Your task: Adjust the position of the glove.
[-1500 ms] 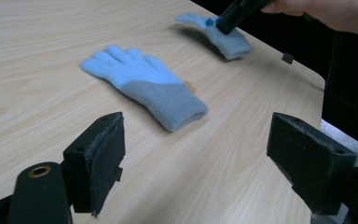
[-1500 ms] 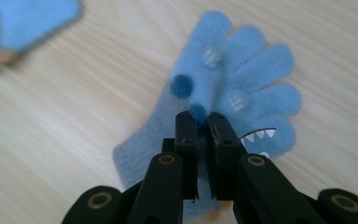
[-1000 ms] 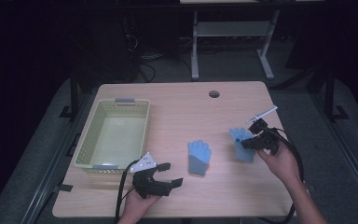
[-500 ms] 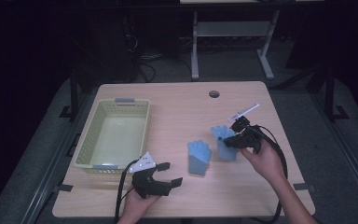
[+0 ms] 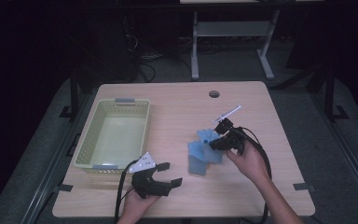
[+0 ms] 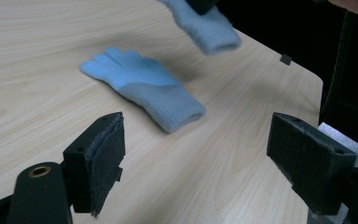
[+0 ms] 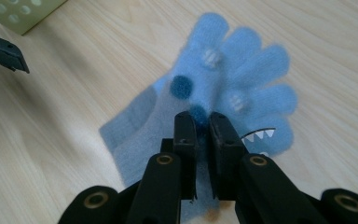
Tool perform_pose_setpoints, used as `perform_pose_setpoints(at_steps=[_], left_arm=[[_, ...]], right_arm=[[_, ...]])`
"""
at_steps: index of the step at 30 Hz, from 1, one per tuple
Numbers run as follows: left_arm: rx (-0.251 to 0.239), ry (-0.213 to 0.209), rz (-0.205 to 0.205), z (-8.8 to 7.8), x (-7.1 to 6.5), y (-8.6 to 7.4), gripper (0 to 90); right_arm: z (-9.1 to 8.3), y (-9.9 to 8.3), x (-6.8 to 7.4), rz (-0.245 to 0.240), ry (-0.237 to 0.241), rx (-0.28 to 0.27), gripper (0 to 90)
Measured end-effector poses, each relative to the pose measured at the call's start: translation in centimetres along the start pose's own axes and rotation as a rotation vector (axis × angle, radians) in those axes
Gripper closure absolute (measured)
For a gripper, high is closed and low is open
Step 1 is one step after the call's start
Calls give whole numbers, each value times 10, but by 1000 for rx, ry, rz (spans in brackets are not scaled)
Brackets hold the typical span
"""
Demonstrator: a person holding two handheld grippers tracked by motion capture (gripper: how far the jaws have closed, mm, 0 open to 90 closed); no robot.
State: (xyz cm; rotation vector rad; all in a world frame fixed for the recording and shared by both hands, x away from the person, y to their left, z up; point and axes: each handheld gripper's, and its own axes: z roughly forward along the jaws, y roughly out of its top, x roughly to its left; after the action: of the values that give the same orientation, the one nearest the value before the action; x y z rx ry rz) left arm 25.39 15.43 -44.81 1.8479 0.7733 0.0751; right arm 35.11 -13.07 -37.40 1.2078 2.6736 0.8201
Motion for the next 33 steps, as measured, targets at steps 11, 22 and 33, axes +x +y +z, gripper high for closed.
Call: perform_pose_setpoints(at_steps=[11, 22, 33], left_arm=[[5, 3, 10, -1, 0, 0, 190], [-7, 7, 6, -2, -1, 0, 191], [2, 15, 22, -3, 0, 1, 191]], right_arm=[[22, 3, 12, -3, 25, 26, 824], [40, 4, 22, 0, 44, 38, 819], [49, 2, 23, 45, 68, 55, 819]])
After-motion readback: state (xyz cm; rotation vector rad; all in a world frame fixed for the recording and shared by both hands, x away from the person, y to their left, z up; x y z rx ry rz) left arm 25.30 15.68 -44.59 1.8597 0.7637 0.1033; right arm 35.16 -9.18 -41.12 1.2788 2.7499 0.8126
